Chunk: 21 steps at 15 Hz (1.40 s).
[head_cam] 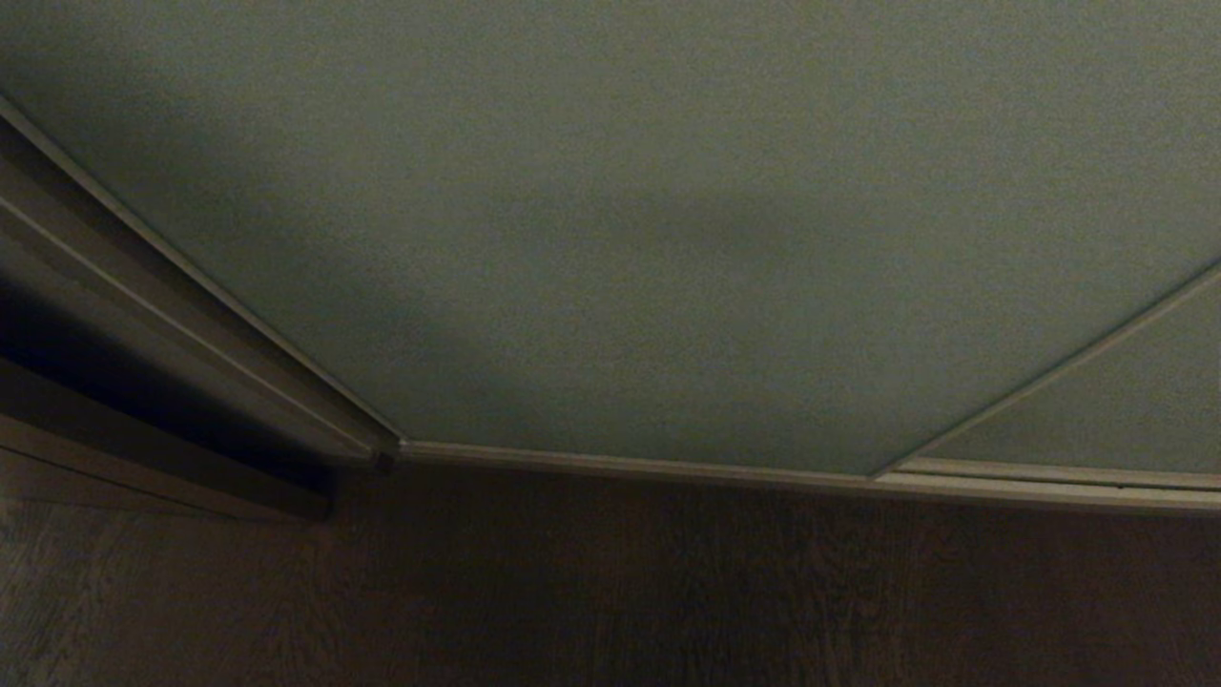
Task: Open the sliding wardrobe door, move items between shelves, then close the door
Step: Open the door
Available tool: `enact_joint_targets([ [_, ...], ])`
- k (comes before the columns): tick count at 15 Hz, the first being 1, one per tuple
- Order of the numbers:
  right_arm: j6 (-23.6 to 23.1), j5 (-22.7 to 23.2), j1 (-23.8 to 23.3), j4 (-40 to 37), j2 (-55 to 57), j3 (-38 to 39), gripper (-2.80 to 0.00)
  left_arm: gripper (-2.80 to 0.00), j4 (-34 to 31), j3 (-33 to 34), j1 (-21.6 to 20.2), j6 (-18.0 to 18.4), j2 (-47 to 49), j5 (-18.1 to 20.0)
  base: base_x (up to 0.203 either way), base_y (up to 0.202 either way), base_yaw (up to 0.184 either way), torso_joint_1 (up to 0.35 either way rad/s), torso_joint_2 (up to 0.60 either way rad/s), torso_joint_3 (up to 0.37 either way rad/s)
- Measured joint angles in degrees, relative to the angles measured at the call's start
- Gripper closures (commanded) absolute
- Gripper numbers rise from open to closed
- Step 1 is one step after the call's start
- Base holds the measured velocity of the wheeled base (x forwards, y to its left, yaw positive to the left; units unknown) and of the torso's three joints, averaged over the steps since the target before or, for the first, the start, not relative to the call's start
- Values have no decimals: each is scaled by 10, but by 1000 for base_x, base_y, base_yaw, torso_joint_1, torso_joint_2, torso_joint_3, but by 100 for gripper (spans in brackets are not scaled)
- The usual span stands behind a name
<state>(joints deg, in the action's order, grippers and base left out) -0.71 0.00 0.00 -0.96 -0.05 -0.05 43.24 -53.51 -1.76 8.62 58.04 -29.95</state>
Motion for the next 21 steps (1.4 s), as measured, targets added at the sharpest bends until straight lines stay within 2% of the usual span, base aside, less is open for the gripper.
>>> enact_joint_targets([
  [13, 0, 0, 0, 0, 0, 0, 0, 0, 0, -131, -24, -20, 157, 1, 0, 0, 0, 0, 0, 0],
  [19, 0, 0, 0, 0, 0, 0, 0, 0, -9, -148, -21, -19, 184, 35, 0, 0, 0, 0, 0, 0],
  [21, 0, 0, 0, 0, 0, 0, 0, 0, -21, -151, -20, -20, 188, 57, 0, 0, 0, 0, 0, 0],
])
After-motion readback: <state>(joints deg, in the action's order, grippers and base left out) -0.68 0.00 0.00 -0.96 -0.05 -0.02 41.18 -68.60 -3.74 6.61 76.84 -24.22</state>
